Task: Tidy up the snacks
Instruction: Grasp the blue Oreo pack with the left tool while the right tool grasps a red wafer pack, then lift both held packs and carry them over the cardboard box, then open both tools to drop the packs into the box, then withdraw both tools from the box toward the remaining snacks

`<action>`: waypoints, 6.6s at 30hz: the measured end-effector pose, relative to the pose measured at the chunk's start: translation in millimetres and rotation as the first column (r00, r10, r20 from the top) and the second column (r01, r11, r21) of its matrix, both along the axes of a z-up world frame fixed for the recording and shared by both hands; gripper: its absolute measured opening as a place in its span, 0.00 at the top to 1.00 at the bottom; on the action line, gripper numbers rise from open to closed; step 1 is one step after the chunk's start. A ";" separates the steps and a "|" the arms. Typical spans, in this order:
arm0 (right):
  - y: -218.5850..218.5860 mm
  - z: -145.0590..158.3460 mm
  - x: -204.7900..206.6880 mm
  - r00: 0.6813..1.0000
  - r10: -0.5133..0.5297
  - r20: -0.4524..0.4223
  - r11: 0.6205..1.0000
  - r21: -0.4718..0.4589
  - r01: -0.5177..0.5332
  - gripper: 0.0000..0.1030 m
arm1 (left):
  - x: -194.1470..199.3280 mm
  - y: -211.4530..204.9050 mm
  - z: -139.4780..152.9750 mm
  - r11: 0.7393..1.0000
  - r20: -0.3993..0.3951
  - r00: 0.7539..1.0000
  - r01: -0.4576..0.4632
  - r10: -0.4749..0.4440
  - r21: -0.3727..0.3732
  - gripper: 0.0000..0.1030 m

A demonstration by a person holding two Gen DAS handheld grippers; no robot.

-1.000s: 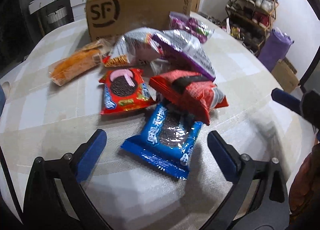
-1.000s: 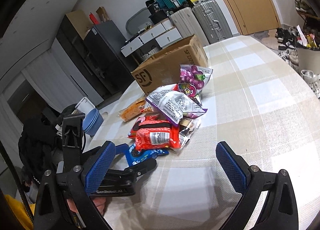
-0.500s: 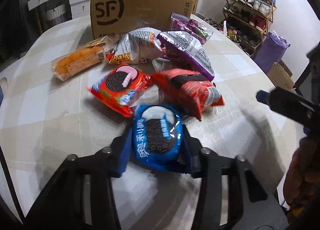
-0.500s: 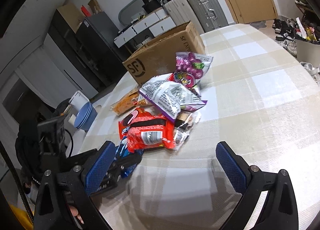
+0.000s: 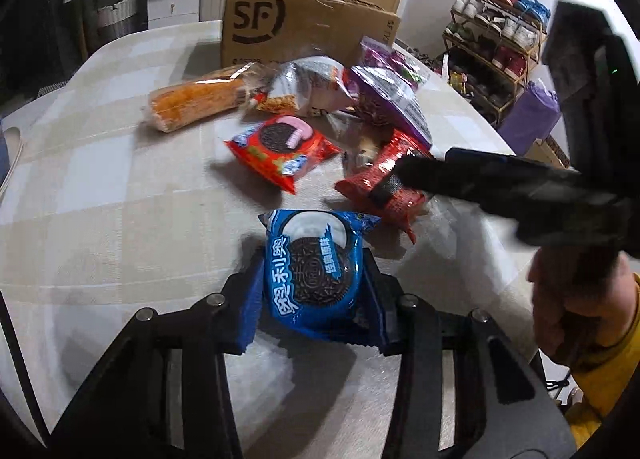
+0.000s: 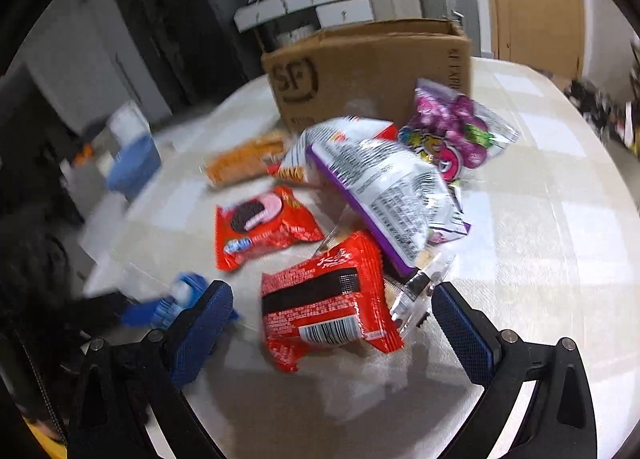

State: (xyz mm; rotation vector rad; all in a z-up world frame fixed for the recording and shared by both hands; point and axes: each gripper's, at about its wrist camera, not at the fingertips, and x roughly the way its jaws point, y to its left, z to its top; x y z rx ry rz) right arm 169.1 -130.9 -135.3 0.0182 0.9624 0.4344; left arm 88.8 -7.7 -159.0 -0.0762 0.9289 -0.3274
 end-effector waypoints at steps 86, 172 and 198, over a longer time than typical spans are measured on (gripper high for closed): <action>-72.3 226.2 115.4 0.964 -0.070 0.258 0.918 0.394 -0.038 0.50 | 156.5 21.1 243.9 0.994 0.273 0.956 -0.088 0.102 -0.063 0.61; -51.8 141.7 207.4 0.990 -0.078 0.114 0.976 0.210 0.053 0.39 | 290.9 -4.0 151.2 0.997 0.086 0.994 -0.064 0.060 0.047 0.25; -85.1 209.2 -22.2 0.906 -0.140 0.400 0.957 0.289 0.020 0.01 | 66.9 -7.7 252.7 0.995 0.348 0.934 -0.095 0.079 0.028 0.12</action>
